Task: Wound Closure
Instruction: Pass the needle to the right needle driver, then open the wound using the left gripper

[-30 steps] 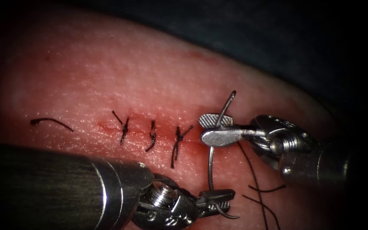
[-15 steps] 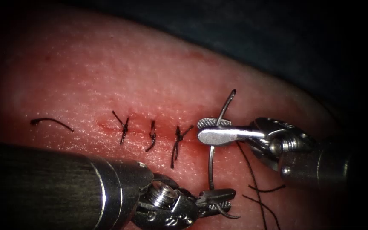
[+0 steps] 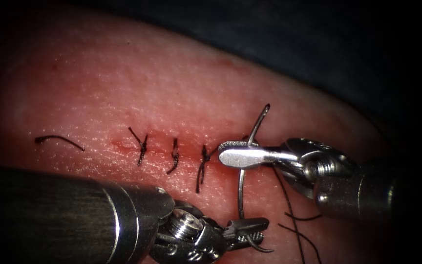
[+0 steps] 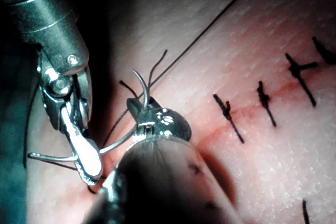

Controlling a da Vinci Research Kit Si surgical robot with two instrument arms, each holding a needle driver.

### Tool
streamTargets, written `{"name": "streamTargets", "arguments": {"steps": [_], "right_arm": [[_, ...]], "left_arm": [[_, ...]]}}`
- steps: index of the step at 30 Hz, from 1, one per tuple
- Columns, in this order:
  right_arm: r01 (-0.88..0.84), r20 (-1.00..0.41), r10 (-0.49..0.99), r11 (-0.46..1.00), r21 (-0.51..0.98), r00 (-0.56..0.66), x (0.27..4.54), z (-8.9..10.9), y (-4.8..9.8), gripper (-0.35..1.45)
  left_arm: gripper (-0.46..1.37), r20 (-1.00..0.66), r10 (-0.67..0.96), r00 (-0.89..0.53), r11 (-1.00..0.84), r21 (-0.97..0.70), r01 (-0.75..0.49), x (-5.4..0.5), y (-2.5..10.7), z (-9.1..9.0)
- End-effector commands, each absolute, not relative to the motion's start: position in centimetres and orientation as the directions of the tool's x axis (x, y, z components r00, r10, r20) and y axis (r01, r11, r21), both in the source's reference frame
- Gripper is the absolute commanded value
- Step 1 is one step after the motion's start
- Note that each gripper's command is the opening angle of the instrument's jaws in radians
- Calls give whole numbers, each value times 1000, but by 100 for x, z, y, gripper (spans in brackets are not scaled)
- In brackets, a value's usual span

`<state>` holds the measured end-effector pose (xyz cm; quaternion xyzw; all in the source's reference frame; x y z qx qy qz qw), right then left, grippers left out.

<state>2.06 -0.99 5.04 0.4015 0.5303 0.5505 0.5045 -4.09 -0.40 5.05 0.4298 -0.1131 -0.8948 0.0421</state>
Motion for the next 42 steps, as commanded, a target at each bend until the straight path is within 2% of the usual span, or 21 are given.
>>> {"name": "streamTargets", "arguments": {"steps": [1,4,6,7,9,11,13,16,25,27,29,32,38,42], "right_arm": [[-137,-93,981,70,988,-168,205,503,-98,-35],[-138,-92,981,69,988,-169,205,503,-96,-35],[-139,-93,981,69,988,-172,204,504,-95,-35],[-139,-87,981,63,988,-175,204,504,-95,-35],[-141,-93,980,69,988,-176,203,504,-95,-35],[-143,-93,979,68,987,-180,201,504,-94,-35],[-145,-94,978,67,987,-186,198,505,-92,-35],[-151,-101,976,72,986,-194,195,505,-91,-35],[-189,-154,960,110,976,-235,181,505,-80,-35],[-201,-182,953,135,970,-241,178,505,-78,-35],[-212,-232,940,181,960,-251,174,502,-74,-35],[-223,-303,917,249,943,-260,171,499,-68,-35],[-250,-493,829,435,865,-263,164,481,-52,-35],[-272,-587,767,525,806,-259,161,469,-41,-35]], "left_arm": [[-35,-768,-174,-617,-972,235,-18,-409,-41,505],[-35,-780,-134,-612,-979,201,-42,-411,-40,506],[58,-799,-83,-596,-985,156,-72,-414,-39,507],[61,-801,-78,-593,-986,151,-74,-414,-39,507],[87,-810,-48,-584,-985,135,-106,-415,-39,508],[103,-818,-20,-574,-984,118,-134,-416,-39,508],[113,-822,2,-569,-984,100,-148,-414,-40,509],[113,-824,12,-566,-984,91,-153,-412,-40,509],[83,-833,81,-548,-982,27,-185,-399,-39,512],[68,-834,126,-537,-978,-14,-208,-395,-38,513],[33,-833,193,-519,-968,-74,-242,-391,-36,514],[20,-829,237,-506,-958,-113,-263,-389,-34,516],[18,-815,332,-475,-930,-198,-309,-383,-32,522],[24,-812,349,-468,-924,-213,-318,-380,-34,528]]}}
